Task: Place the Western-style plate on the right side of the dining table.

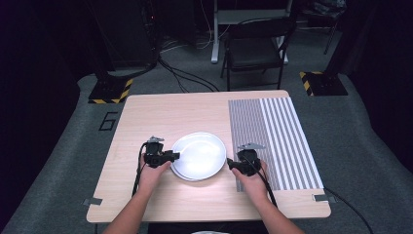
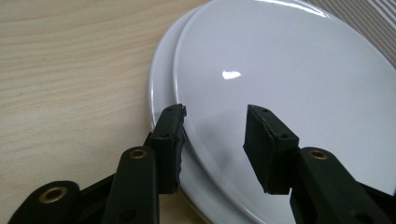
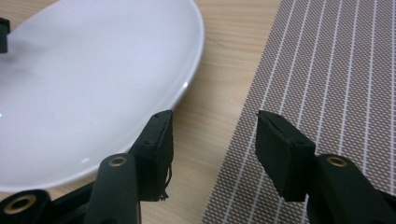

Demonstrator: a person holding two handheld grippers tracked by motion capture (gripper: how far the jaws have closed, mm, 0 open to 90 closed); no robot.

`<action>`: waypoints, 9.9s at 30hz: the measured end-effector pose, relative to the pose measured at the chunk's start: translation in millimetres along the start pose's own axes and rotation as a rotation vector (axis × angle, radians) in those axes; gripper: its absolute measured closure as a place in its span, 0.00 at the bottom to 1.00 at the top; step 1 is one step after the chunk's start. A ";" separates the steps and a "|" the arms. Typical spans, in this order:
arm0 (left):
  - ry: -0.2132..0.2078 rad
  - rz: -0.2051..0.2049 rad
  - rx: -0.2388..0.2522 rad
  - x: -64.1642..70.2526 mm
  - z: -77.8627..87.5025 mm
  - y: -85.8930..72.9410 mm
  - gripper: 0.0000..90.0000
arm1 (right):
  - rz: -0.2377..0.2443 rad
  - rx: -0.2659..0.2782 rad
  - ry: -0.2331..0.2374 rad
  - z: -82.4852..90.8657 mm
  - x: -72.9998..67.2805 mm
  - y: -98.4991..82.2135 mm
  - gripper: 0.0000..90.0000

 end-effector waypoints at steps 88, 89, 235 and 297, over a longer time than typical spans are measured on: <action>-0.028 -0.074 0.017 31.1 -19.8 -0.2 0.55 | -0.057 0.003 0.019 8.6 -3.3 2.6 0.57; -0.027 -0.072 0.018 31.3 -19.8 -0.4 0.55 | -0.057 0.007 0.021 8.4 -3.5 2.4 0.57; 0.010 -0.062 0.091 58.8 -7.5 48.2 0.57 | -0.129 0.054 0.017 35.7 2.0 21.0 0.56; -0.078 -0.122 0.085 95.1 -37.8 87.1 0.57 | -0.201 0.125 -0.059 73.5 39.7 26.5 0.56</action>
Point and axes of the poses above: each handheld gripper's, and its own axes: z roughly backward along the jaws, y roughly out of its top, x roughly to its right, the point moved 4 cm from there along -z, roughly forward along the jaws, and after that the axes turned 15 degrees about -z, right-handed, at the moved point
